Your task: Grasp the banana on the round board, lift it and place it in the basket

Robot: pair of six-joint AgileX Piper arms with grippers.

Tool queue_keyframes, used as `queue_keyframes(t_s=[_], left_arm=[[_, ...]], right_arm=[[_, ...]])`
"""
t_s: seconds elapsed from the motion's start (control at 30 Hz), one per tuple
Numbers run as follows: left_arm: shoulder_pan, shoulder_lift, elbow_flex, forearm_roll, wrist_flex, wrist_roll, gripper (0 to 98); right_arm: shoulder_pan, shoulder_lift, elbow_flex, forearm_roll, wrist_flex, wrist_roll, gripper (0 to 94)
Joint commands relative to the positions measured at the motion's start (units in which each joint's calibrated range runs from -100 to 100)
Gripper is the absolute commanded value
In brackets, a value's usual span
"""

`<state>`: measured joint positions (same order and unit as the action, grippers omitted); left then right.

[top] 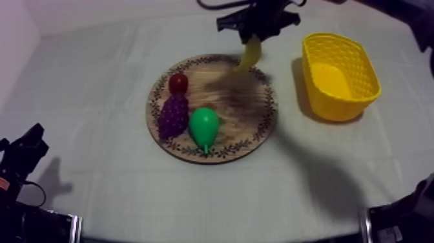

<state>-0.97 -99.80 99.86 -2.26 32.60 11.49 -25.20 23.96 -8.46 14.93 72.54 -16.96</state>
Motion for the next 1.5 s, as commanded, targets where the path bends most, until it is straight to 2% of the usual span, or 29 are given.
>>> queue_keyframes(t_s=[0.0, 0.2, 0.53, 0.77, 1.07, 1.47], left_arm=[[-0.01, -0.03, 0.03, -0.01, -0.02, 0.01, 0.1], [-0.01, -0.03, 0.03, -0.01, -0.02, 0.01, 0.1], [-0.01, -0.03, 0.03, -0.01, -0.02, 0.01, 0.1], [-0.01, -0.03, 0.03, -0.01, -0.02, 0.01, 0.1], [-0.01, -0.03, 0.03, -0.01, -0.02, 0.01, 0.1], [-0.01, -0.03, 0.03, -0.01, -0.02, 0.01, 0.1]], right_arm=[[0.59, -3.75, 1.13, 0.80, -0.33, 0.03, 20.6], [3.67, -12.92, 6.83, 2.26, -2.13, 0.96, 20.9], [11.46, -24.31, 17.06, 1.15, -6.13, 4.74, 21.3], [15.28, -28.83, 25.34, 0.67, -9.49, 5.86, 21.7], [17.54, -27.02, 31.56, 1.41, -12.94, 5.58, 22.0], [18.23, -18.81, 33.91, 3.74, -16.62, 2.93, 22.1]])
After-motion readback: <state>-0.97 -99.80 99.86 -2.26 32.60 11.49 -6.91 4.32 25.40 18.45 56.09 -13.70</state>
